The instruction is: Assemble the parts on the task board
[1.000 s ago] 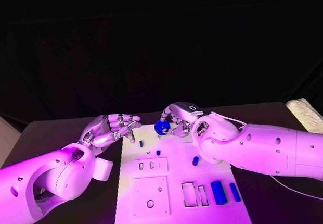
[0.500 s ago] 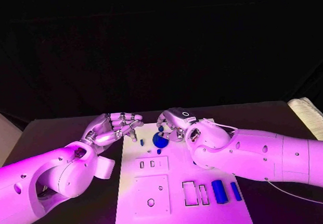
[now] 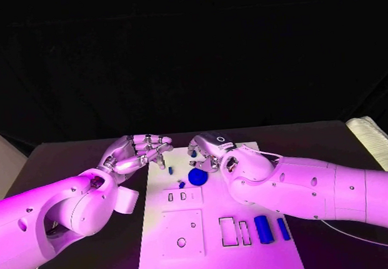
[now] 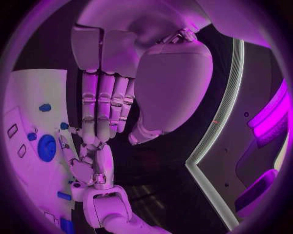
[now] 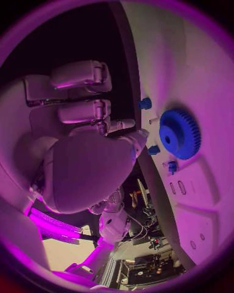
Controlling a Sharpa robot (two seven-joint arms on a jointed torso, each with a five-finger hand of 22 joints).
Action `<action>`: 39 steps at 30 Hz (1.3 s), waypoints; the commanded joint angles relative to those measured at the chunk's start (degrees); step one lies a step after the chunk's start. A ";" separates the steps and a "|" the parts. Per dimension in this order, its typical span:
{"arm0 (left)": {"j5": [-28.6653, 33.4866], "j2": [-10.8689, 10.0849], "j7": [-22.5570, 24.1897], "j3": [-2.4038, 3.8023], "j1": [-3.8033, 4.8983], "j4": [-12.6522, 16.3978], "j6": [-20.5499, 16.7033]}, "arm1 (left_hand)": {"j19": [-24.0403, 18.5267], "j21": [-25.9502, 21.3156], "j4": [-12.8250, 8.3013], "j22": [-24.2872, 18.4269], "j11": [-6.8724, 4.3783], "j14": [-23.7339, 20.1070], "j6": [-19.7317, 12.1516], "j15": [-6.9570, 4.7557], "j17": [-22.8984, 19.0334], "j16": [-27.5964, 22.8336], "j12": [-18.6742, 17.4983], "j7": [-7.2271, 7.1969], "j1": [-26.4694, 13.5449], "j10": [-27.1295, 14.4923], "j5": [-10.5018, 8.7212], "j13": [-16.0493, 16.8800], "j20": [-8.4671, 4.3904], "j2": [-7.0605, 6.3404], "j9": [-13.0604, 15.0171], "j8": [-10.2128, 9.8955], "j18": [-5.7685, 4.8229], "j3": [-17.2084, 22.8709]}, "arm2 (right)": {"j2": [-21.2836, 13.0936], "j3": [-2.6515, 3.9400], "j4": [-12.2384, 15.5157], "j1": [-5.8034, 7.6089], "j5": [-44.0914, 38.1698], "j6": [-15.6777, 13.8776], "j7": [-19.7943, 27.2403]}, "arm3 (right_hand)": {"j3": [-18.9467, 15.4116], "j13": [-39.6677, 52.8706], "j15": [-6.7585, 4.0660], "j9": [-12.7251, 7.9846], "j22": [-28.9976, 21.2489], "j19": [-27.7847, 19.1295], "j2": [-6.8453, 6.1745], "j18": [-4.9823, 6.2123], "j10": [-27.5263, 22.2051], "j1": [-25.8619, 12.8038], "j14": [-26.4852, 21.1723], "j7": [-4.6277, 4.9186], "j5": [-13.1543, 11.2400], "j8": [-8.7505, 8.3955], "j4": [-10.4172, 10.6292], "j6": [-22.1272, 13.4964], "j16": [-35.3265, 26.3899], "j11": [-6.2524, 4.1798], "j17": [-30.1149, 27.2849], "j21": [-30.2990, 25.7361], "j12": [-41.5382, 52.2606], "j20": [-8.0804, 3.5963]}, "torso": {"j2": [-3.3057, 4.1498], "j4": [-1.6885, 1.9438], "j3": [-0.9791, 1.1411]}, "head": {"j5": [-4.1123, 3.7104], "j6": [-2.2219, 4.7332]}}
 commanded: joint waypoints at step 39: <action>-0.19 -0.39 0.18 0.04 0.07 -0.25 1.01 | -0.51 0.47 0.08 0.15 0.04 -0.30 -0.33 0.04 -0.12 0.36 -0.31 -0.07 0.15 -0.20 -0.33 0.08 -0.07 0.21 0.13 0.37 0.74 0.33 | -4.99 -0.12 6.57 -0.04 9.24 9.84 -0.22 | -4.52 15.10 0.58 -0.98 15.08 5.89 -2.94 -0.82 6.00 -6.29 5.98 1.14 -0.04 -2.31 0.71 -3.35 0.25 0.58 15.09 0.12 0.12 0.29 | 0.12 0.12 -0.05 | 0.07 -0.32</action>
